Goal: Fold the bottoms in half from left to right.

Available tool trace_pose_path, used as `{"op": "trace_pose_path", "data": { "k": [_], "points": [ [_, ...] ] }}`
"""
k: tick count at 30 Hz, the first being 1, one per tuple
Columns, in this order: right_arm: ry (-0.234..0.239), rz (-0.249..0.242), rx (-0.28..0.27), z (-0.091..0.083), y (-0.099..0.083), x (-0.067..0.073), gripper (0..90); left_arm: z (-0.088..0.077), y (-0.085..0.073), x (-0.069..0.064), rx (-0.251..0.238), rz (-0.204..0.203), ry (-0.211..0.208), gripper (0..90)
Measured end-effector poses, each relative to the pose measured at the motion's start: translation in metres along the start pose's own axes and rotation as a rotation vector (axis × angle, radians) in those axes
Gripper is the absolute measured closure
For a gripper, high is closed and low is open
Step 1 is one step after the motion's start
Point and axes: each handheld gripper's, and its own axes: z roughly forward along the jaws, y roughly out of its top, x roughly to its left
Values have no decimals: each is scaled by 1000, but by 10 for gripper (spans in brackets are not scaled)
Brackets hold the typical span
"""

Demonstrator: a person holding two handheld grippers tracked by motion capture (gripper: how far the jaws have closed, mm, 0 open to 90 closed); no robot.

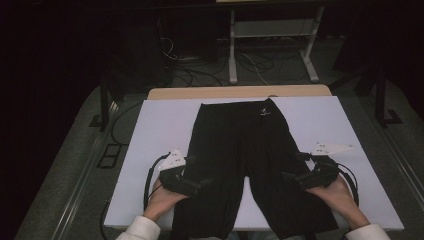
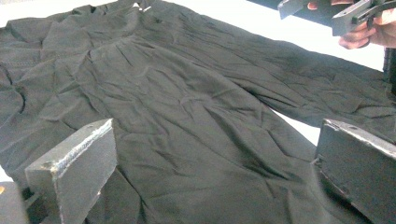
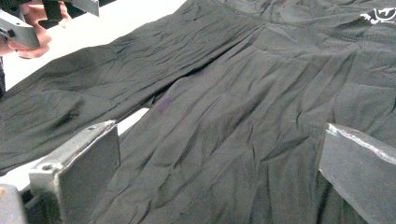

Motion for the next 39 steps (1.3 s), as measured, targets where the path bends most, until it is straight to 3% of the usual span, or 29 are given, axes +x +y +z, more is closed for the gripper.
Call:
{"op": "trace_pose_path", "data": {
  "k": [24,39],
  "points": [
    [-11,8,-7,-3,1,1,0,-2,0,0,3,0,10,0],
    [-27,0,11,4,23,-2,0,-2,0,-1,5,1,20,0]
  ]
}}
